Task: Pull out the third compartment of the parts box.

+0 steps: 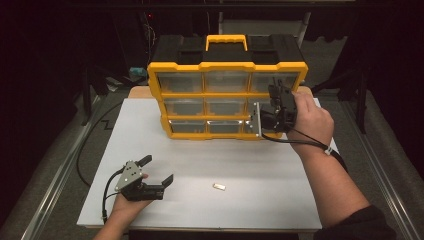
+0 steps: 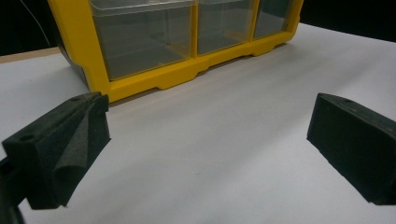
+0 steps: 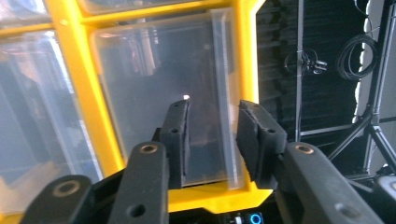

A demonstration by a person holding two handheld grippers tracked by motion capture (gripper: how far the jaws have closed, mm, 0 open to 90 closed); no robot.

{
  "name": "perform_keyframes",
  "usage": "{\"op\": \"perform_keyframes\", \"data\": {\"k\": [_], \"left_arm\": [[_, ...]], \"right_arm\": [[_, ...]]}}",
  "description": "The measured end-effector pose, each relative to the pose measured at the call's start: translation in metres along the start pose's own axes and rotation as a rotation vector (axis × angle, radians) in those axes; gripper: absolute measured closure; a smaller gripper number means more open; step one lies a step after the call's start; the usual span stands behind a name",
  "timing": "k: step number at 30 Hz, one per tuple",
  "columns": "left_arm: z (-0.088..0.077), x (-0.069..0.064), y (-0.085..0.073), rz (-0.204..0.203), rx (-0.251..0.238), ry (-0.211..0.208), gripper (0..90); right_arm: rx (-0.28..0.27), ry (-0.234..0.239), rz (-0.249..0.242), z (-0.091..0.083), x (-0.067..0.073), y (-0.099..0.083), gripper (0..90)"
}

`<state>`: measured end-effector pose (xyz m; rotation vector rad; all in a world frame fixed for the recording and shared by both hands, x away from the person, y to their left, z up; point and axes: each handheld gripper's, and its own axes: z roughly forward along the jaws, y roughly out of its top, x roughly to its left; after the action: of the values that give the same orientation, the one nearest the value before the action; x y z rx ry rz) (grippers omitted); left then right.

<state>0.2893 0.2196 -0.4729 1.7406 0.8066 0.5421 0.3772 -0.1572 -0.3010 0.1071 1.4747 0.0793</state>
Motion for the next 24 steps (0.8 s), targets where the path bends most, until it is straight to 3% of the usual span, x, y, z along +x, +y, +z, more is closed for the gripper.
{"op": "perform_keyframes", "data": {"k": [6,14,15,24], "left_arm": [[0.0,0.0,0.0,-0.002,-0.002,0.0,0.5],[-0.001,0.001,0.0,-0.004,-0.006,-0.002,0.4],[-0.001,0.001,0.0,-0.004,-0.005,-0.002,0.4],[-0.001,0.0,0.0,-0.003,-0.002,-0.003,0.4]], "right_arm": [[0.02,-0.017,-0.035,0.009,-0.006,-0.001,74.9],[0.023,-0.02,-0.078,0.014,-0.003,0.001,76.8],[0.035,-0.035,-0.102,0.015,-0.001,0.003,77.2],[0.049,-0.071,-0.125,0.017,0.002,0.004,82.5]]}}
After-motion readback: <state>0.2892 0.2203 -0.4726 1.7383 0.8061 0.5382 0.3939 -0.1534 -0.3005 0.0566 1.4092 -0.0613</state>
